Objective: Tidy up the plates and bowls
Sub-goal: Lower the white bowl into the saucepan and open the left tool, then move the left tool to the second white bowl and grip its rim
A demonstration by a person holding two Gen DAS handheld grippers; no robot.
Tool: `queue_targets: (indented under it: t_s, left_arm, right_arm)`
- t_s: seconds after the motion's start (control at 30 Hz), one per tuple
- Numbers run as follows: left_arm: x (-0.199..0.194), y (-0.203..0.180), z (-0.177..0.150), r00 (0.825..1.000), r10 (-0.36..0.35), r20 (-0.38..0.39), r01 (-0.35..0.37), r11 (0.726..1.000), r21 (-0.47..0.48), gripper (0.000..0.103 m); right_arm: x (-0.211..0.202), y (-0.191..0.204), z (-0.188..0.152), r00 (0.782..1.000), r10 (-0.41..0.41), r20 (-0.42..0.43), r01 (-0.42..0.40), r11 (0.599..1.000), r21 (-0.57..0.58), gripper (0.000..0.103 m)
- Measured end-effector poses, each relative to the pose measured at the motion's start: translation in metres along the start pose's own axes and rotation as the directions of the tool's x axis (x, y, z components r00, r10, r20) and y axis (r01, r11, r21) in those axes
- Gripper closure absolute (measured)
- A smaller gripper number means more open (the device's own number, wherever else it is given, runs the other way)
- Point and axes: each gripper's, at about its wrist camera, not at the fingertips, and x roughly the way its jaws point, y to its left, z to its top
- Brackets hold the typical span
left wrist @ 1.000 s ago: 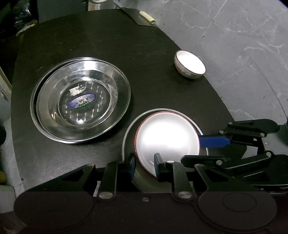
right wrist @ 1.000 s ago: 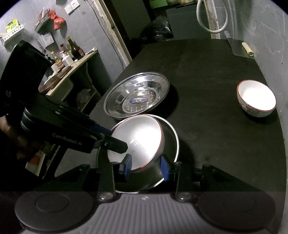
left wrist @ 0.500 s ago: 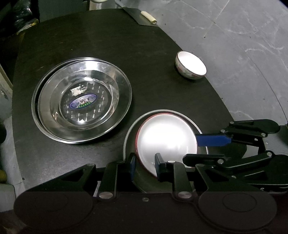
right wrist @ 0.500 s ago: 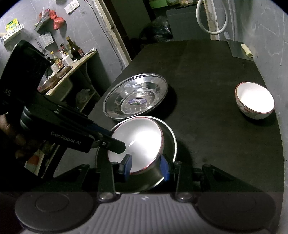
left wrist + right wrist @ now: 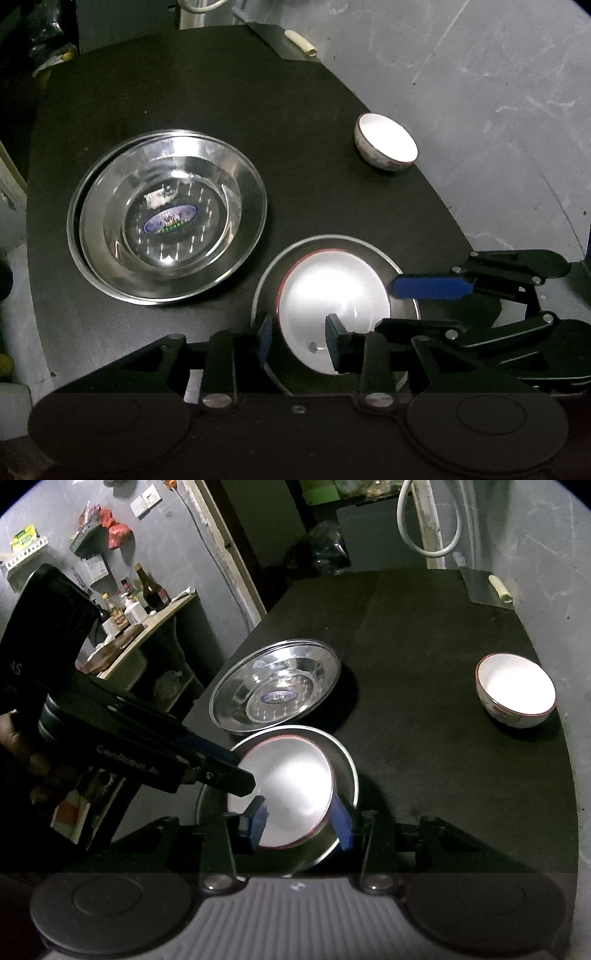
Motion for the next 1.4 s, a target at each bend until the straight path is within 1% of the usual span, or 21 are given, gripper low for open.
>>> queue_targets:
  t_s: [0.13, 0.27, 0.3, 0.33, 0.37, 0.4, 0.43, 0.5, 0.53, 0.6, 0.63, 0.67, 0.7, 0.83, 0.9, 1.0, 1.07, 1.13, 1.23, 1.3, 1.4]
  left_arm:
    - [-0.001, -0.001, 0.002, 1.000, 0.002, 0.007, -0.002, 1.000, 0.000, 0.066]
    - [-0.005, -0.002, 0.004, 1.000, -0.007, 0.023, 0.007, 1.000, 0.003, 0.057]
    - [-0.006, -0.003, 0.005, 1.000, -0.008, 0.029, 0.007, 1.000, 0.008, 0.052]
    - [-0.007, -0.004, 0.006, 0.999, 0.000, 0.038, 0.000, 1.000, 0.013, 0.047]
    - [-0.008, -0.005, 0.007, 0.999, 0.021, 0.049, -0.022, 1.000, 0.021, 0.036]
    - [-0.009, -0.007, 0.009, 0.997, 0.045, 0.062, -0.047, 0.998, 0.033, 0.033]
    - [-0.009, -0.008, 0.012, 0.995, 0.063, 0.075, -0.066, 0.997, 0.043, 0.033]
    - [-0.008, -0.008, 0.018, 0.993, 0.076, 0.090, -0.080, 0.996, 0.038, 0.031]
    - [-0.007, -0.008, 0.022, 0.992, 0.081, 0.100, -0.084, 0.996, 0.031, 0.029]
    - [-0.006, -0.009, 0.028, 0.988, 0.094, 0.120, -0.099, 0.994, 0.037, 0.020]
    - [-0.005, -0.010, 0.032, 0.985, 0.106, 0.133, -0.113, 0.992, 0.050, 0.018]
    - [-0.004, -0.011, 0.035, 0.983, 0.115, 0.142, -0.125, 0.990, 0.059, 0.012]
    - [-0.002, -0.012, 0.039, 0.980, 0.126, 0.152, -0.138, 0.988, 0.066, 0.005]
    - [0.011, -0.014, 0.062, 0.971, 0.162, 0.174, -0.181, 0.978, 0.103, 0.001]
    - [0.018, -0.016, 0.075, 0.970, 0.166, 0.177, -0.188, 0.975, 0.118, 0.001]
    - [0.031, -0.023, 0.098, 0.969, 0.151, 0.196, -0.183, 0.970, 0.158, 0.001]
    - [0.044, -0.030, 0.117, 0.971, 0.123, 0.206, -0.164, 0.967, 0.194, 0.001]
    - [0.058, -0.037, 0.139, 0.973, 0.077, 0.216, -0.122, 0.971, 0.206, 0.001]
    - [0.082, -0.049, 0.167, 0.974, 0.022, 0.227, -0.073, 0.973, 0.219, 0.001]
    - [0.100, -0.059, 0.182, 0.978, 0.008, 0.209, -0.061, 0.966, 0.250, 0.001]
    - [0.124, -0.071, 0.194, 0.982, 0.019, 0.187, -0.077, 0.949, 0.307, 0.001]
  right_arm:
    - [-0.001, -0.001, 0.000, 1.000, -0.002, 0.008, 0.002, 1.000, 0.002, 0.059]
    - [-0.006, -0.002, 0.001, 0.999, -0.006, 0.036, 0.005, 1.000, 0.014, 0.055]
    - [-0.009, -0.002, 0.000, 0.999, -0.019, 0.049, 0.018, 1.000, 0.018, 0.046]
    - [-0.011, -0.004, 0.000, 0.997, -0.032, 0.065, 0.031, 0.999, 0.025, 0.041]
    - [-0.014, -0.006, 0.001, 0.996, -0.037, 0.082, 0.035, 0.999, 0.036, 0.036]
    - [-0.017, -0.009, 0.000, 0.994, -0.039, 0.102, 0.033, 0.998, 0.055, 0.032]
    - [-0.018, -0.013, 0.000, 0.992, -0.043, 0.121, 0.034, 0.997, 0.075, 0.029]
    - [-0.021, -0.018, -0.001, 0.987, -0.060, 0.151, 0.044, 0.993, 0.108, 0.020]
    - [-0.022, -0.021, -0.002, 0.984, -0.074, 0.164, 0.053, 0.991, 0.127, 0.018]
    - [-0.023, -0.027, -0.003, 0.977, -0.104, 0.183, 0.075, 0.984, 0.160, 0.009]
    - [-0.023, -0.030, -0.004, 0.973, -0.127, 0.193, 0.091, 0.979, 0.184, 0.005]
    - [-0.021, -0.033, -0.004, 0.969, -0.147, 0.198, 0.106, 0.973, 0.205, 0.000]
    - [-0.020, -0.037, -0.005, 0.966, -0.162, 0.202, 0.115, 0.968, 0.224, 0.000]
    - [-0.006, -0.048, -0.008, 0.959, -0.224, 0.175, 0.163, 0.938, 0.307, 0.000]
    - [-0.002, -0.055, -0.009, 0.947, -0.269, 0.175, 0.195, 0.916, 0.351, 0.000]
    - [-0.003, -0.071, -0.012, 0.924, -0.335, 0.187, 0.222, 0.865, 0.450, 0.000]
    - [-0.004, -0.085, -0.014, 0.903, -0.379, 0.203, 0.218, 0.810, 0.544, 0.000]
    - [-0.004, -0.100, -0.019, 0.887, -0.403, 0.225, 0.183, 0.755, 0.630, 0.000]
    - [-0.002, -0.116, -0.023, 0.867, -0.442, 0.232, 0.162, 0.689, 0.707, 0.000]
    - [-0.001, -0.121, -0.023, 0.851, -0.470, 0.236, 0.174, 0.675, 0.717, 0.000]
    - [0.002, -0.124, -0.024, 0.825, -0.509, 0.248, 0.191, 0.662, 0.725, 0.000]
